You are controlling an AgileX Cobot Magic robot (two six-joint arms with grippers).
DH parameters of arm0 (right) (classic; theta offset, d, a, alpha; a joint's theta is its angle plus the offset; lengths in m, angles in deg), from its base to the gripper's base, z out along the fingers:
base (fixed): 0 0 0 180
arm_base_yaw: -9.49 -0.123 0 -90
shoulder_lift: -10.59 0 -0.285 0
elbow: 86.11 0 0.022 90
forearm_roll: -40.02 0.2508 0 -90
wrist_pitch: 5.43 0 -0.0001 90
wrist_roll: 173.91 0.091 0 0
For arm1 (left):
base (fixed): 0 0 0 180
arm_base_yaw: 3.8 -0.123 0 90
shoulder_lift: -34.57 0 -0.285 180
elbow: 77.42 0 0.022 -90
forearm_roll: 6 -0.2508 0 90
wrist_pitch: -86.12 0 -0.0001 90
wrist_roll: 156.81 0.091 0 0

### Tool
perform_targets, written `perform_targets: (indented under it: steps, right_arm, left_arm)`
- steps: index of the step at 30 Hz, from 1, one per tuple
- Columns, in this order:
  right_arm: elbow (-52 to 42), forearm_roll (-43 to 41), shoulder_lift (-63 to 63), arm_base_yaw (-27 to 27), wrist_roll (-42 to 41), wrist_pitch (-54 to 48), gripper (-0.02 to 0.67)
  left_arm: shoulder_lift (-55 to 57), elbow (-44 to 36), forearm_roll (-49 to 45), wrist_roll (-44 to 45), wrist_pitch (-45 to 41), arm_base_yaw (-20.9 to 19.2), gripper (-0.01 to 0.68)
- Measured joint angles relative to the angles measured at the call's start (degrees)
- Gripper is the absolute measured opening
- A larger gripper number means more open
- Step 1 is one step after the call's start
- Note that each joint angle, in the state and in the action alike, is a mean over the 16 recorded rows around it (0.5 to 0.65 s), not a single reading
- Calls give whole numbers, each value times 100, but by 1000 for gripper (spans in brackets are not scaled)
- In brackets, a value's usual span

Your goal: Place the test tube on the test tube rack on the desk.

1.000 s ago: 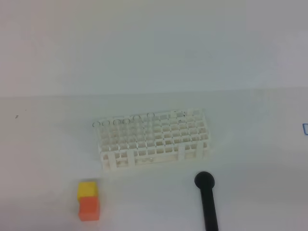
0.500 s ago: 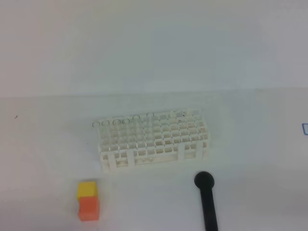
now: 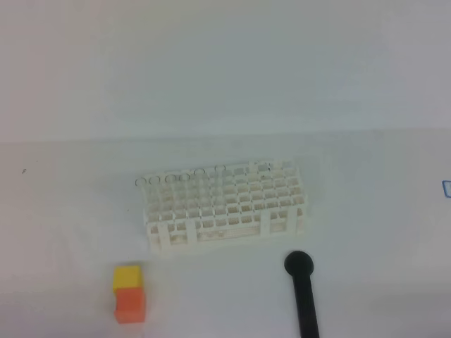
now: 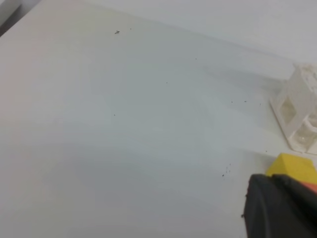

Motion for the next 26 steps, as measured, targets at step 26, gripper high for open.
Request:
perform_targets:
  steps: [26]
  right_arm:
    - [-20, -36, 25, 191, 19, -309, -1]
  left_arm:
    - [3, 0, 0, 0, 0, 0, -1]
